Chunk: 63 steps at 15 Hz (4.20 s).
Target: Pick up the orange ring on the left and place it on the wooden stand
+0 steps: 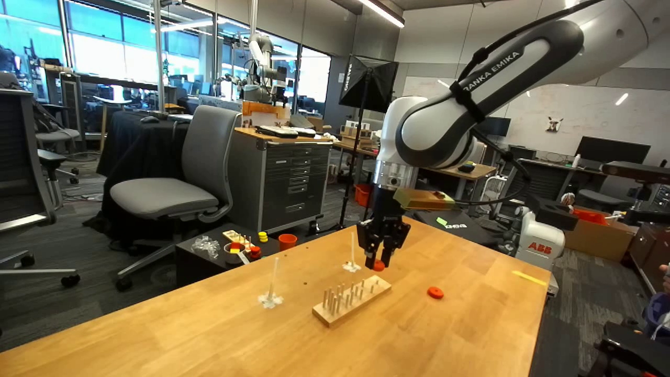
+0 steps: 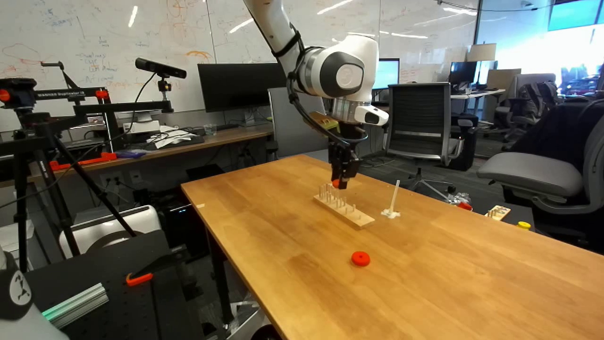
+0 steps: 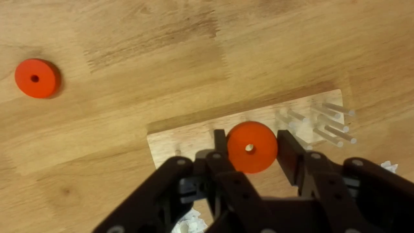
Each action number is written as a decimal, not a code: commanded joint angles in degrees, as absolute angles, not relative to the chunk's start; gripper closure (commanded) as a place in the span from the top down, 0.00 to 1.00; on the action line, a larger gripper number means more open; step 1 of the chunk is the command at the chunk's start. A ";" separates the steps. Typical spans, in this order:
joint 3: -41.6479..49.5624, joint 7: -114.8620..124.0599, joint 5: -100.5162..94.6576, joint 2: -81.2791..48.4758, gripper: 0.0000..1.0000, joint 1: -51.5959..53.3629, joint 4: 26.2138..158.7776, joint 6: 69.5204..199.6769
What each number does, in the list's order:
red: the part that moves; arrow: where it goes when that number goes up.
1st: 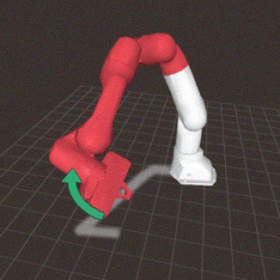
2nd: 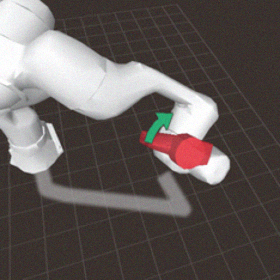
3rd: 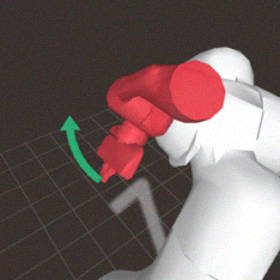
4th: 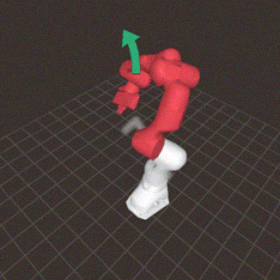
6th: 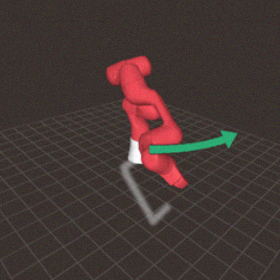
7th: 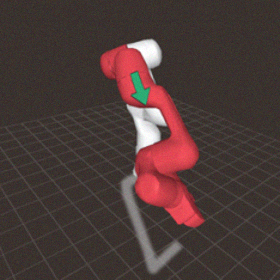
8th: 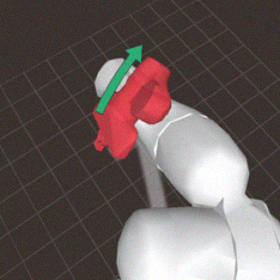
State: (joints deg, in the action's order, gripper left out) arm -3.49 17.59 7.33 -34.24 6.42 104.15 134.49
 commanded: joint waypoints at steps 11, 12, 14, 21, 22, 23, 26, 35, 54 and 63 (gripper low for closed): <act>-0.95 21.40 7.18 -41.73 0.18 7.49 93.60 126.93; -0.87 21.57 7.10 -42.07 0.18 7.58 93.41 126.91; -0.90 21.53 7.22 -42.67 0.18 7.54 93.07 126.59; -0.55 21.58 7.23 -44.37 0.18 7.38 91.81 125.90; -0.47 21.59 7.21 -44.54 0.18 7.37 91.65 125.78; -0.42 21.55 7.21 -44.72 0.18 7.35 91.44 125.57; -0.34 21.56 7.18 -45.16 0.18 7.40 91.00 125.08; -0.25 21.86 7.00 -46.63 0.18 7.76 89.90 124.50; 0.32 23.08 7.19 -49.30 0.18 7.67 85.39 121.61; 0.80 23.12 6.51 -49.16 0.18 8.32 86.15 121.72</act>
